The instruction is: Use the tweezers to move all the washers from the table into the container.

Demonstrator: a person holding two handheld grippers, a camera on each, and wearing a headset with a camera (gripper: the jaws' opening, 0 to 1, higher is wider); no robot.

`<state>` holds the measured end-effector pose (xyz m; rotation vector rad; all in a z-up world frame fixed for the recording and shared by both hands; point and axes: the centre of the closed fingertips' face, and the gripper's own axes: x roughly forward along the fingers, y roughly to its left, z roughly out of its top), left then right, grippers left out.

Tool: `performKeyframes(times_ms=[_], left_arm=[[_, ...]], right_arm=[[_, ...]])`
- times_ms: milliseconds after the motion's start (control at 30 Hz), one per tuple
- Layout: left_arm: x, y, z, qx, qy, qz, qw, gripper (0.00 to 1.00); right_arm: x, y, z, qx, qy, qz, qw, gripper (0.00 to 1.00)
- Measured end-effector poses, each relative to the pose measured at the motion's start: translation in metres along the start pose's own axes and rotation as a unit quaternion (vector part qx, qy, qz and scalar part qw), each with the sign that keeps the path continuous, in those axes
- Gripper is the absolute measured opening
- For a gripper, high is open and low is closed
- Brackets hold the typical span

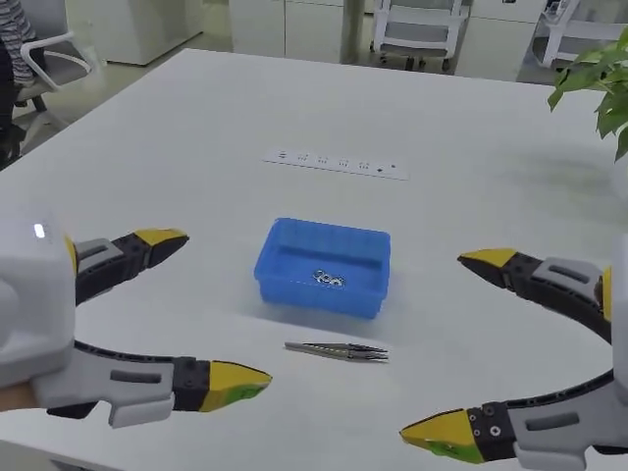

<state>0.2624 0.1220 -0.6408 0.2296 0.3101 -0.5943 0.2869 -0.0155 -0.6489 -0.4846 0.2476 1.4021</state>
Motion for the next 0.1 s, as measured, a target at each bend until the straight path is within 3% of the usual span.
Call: performKeyframes(times_ms=[100], left_arm=[[0.0002,-0.0002,0.0,-0.002,-0.002,-0.001,1.0,1.0]], right_arm=[[-0.0002,-0.0008,-0.0002,0.002,0.0,-0.002,1.0,1.0]])
